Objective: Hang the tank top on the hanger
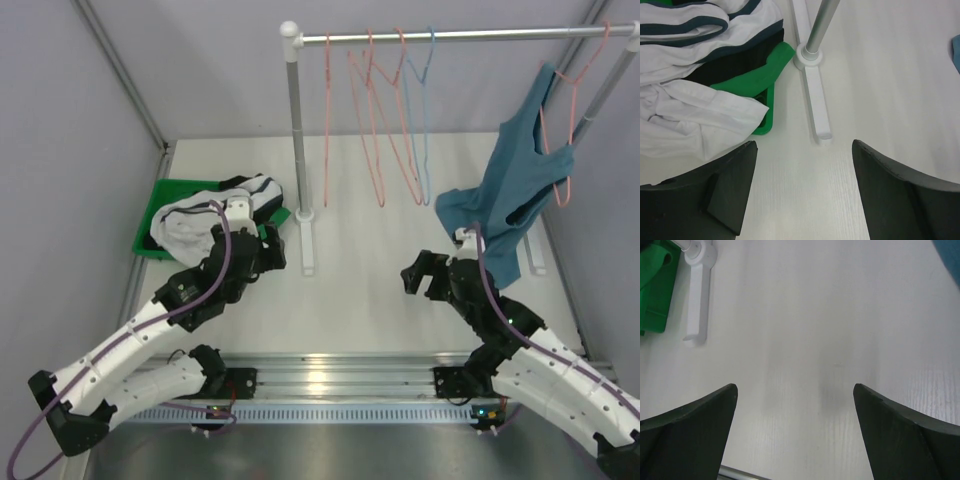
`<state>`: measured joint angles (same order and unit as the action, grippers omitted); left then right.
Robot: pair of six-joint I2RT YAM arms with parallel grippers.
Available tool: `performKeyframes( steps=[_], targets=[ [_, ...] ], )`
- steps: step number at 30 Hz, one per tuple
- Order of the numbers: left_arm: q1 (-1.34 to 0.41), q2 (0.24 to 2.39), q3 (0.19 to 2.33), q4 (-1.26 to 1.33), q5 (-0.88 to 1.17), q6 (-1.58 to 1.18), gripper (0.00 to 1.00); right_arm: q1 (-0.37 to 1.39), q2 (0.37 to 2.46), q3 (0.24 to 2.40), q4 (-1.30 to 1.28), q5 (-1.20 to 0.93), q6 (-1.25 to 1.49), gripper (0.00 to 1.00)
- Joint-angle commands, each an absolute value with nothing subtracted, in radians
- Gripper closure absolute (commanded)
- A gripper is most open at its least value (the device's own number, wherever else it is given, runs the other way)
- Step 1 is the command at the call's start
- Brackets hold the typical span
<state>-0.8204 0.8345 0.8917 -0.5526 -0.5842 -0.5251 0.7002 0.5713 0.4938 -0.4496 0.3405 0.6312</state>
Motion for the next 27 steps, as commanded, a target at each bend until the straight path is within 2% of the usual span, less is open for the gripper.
performKeyframes(
  steps=[1,11,15,19,24,27],
  targets=[
    [-0.822,0.842,0.913,-0.561,-0.587,-0.525,0.18,0.715,0.583,0.554,-0.400,0.350,0.609,0.00],
    [-0.824,0.848,0.914,-0.572,-0.609,-0.534,0.18,0.715,0.592,0.554,-0.399,0.336,0.601,0.00],
    [-0.798,0.903,0.960,-0.643,-0.712,-0.587,0.17,0.715,0.598,0.554,-0.394,0.325,0.600,0.00],
    [-0.597,1.049,1.061,-0.680,-0.674,-0.563,0.20,0.715,0.604,0.557,-0.396,0.302,0.595,0.00],
    [-0.315,1.191,1.114,-0.608,-0.519,-0.543,0.24,0.715,0.630,0.561,-0.397,0.256,0.594,0.00],
    [-0.212,1.271,1.121,-0.572,-0.514,-0.548,0.27,0.713,0.637,0.561,-0.391,0.227,0.595,0.00]
  ],
)
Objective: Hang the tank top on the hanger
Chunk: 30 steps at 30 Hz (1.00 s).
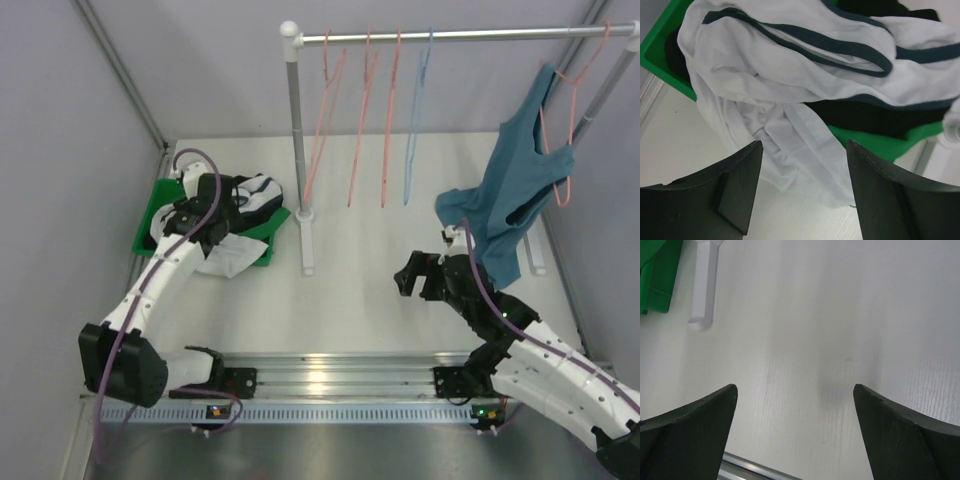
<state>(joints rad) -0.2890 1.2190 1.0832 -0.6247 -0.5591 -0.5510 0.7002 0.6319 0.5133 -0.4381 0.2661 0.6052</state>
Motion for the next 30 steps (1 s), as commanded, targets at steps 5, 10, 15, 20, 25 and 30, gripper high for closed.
performKeyframes(
  steps=[5,10,15,20,25,30],
  targets=[
    [-0.129,1.339,1.132,-0.529,-0.492,-0.561,0.29,0.715,0.637,0.549,-0.376,0.190,0.594,0.00],
    [-0.126,1.327,1.082,-0.493,-0.323,-0.555,0.34,0.715,0.624,0.535,-0.382,0.186,0.589,0.00],
    [-0.127,1.353,1.029,-0.494,-0.238,-0.566,0.32,0.716,0.612,0.515,-0.376,0.181,0.591,0.00],
    [-0.166,1.414,1.026,-0.494,-0.199,-0.580,0.31,0.715,0.600,0.515,-0.387,0.183,0.591,0.00],
    [-0.213,1.433,1.019,-0.500,-0.225,-0.598,0.29,0.715,0.581,0.515,-0.399,0.189,0.595,0.00],
    [-0.213,1.434,0.994,-0.502,-0.239,-0.606,0.30,0.715,0.572,0.517,-0.411,0.189,0.598,0.00]
  ],
)
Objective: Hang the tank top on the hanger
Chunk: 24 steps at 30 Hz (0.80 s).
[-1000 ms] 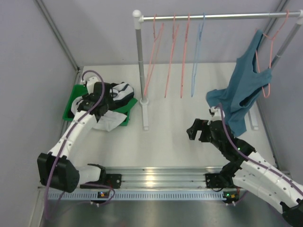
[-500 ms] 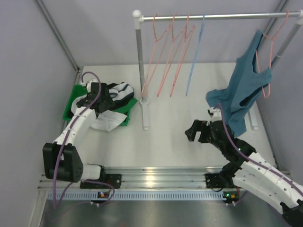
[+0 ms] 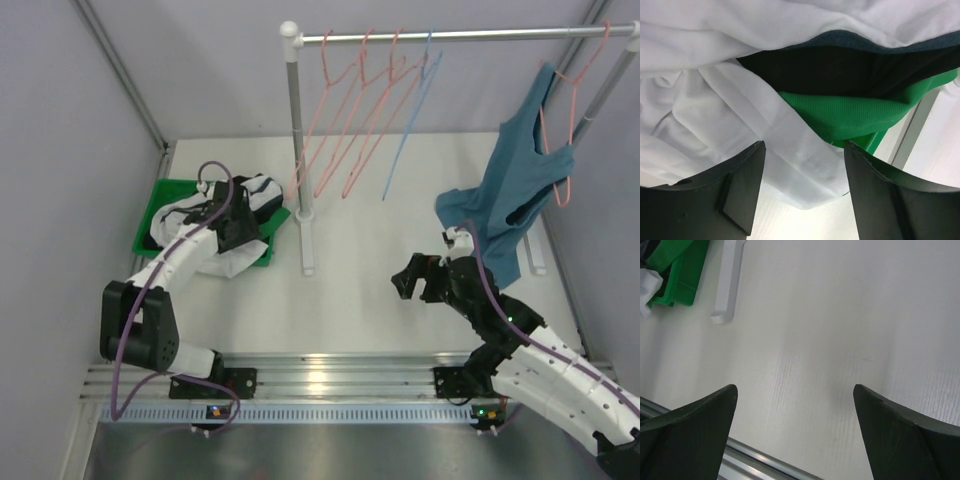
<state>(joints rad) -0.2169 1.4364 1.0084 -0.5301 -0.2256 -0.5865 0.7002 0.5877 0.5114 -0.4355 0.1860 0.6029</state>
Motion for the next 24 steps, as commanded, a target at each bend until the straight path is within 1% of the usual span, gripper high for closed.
performKeyframes(
  steps=[1,4,7,8,11,12,14,15,21,24],
  targets=[
    [-0.215,1.437,0.991,-0.502,-0.239,-0.604,0.31,0.715,0.571,0.515,-0.411,0.189,0.600,0.00],
    [-0.213,1.447,0.988,-0.502,-0.241,-0.603,0.35,0.715,0.568,0.515,-0.413,0.187,0.603,0.00],
    [-0.213,1.456,0.980,-0.497,-0.239,-0.603,0.44,0.715,0.565,0.517,-0.416,0.187,0.606,0.00],
    [-0.213,1.456,0.976,-0.495,-0.239,-0.603,0.54,0.715,0.563,0.517,-0.417,0.189,0.607,0.00],
    [-0.213,1.450,0.979,-0.499,-0.245,-0.592,0.70,0.715,0.563,0.518,-0.417,0.189,0.606,0.00],
    [-0.213,1.447,0.982,-0.505,-0.247,-0.591,0.80,0.715,0.566,0.520,-0.416,0.189,0.606,0.00],
    [-0.213,1.427,1.000,-0.528,-0.250,-0.578,0.92,0.715,0.569,0.523,-0.419,0.189,0.604,0.00],
    [-0.213,1.417,1.012,-0.543,-0.255,-0.575,1.00,0.716,0.571,0.526,-0.417,0.190,0.603,0.00],
    [-0.213,1.269,1.187,-0.724,-0.300,-0.529,1.00,0.715,0.586,0.548,-0.426,0.190,0.589,0.00],
    [-0.215,1.181,1.275,-0.765,-0.307,-0.506,1.00,0.716,0.597,0.561,-0.428,0.190,0.578,0.00]
  ],
)
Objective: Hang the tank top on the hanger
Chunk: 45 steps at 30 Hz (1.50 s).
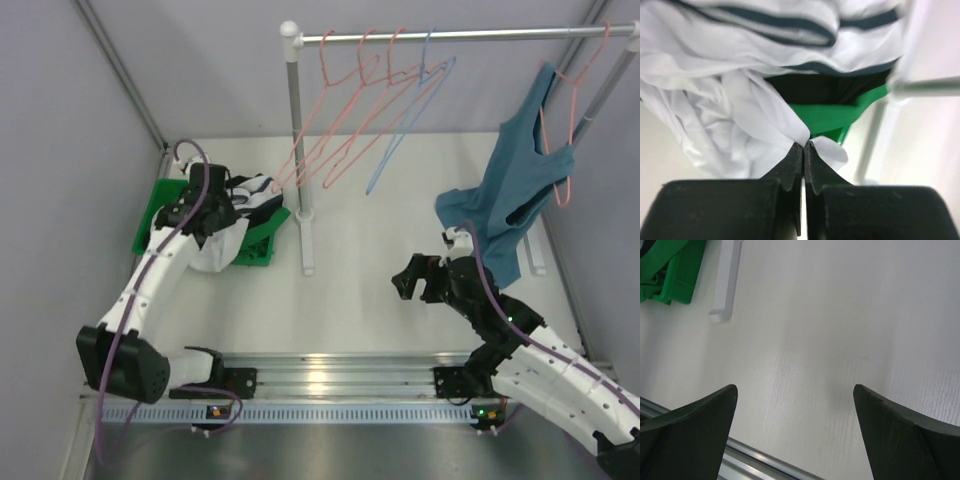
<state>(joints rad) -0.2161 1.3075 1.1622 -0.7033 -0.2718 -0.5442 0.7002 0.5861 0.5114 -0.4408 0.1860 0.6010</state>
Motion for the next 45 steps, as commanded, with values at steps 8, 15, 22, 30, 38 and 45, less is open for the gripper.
performKeyframes(
  steps=[8,15,22,30,38,45],
  targets=[
    [-0.215,1.132,1.586,-0.888,-0.351,-0.468,1.00,0.716,0.634,0.595,-0.422,0.186,0.566,0.00],
    [-0.213,1.161,1.853,-0.914,-0.339,-0.430,1.00,0.715,0.638,0.607,-0.423,0.178,0.560,0.00],
    [-0.215,1.227,2.080,-0.890,-0.247,-0.379,1.00,0.715,0.646,0.607,-0.417,0.176,0.555,0.00],
    [-0.213,1.210,2.114,-0.787,-0.126,-0.396,1.00,0.715,0.673,0.607,-0.397,0.169,0.554,0.00],
    [-0.213,1.141,1.938,-0.695,0.032,-0.429,1.00,0.715,0.681,0.589,-0.348,0.088,0.531,0.00],
    [-0.213,0.974,1.515,-0.546,0.395,-0.497,1.00,0.715,0.658,0.565,-0.333,0.055,0.531,0.00]
  ],
)
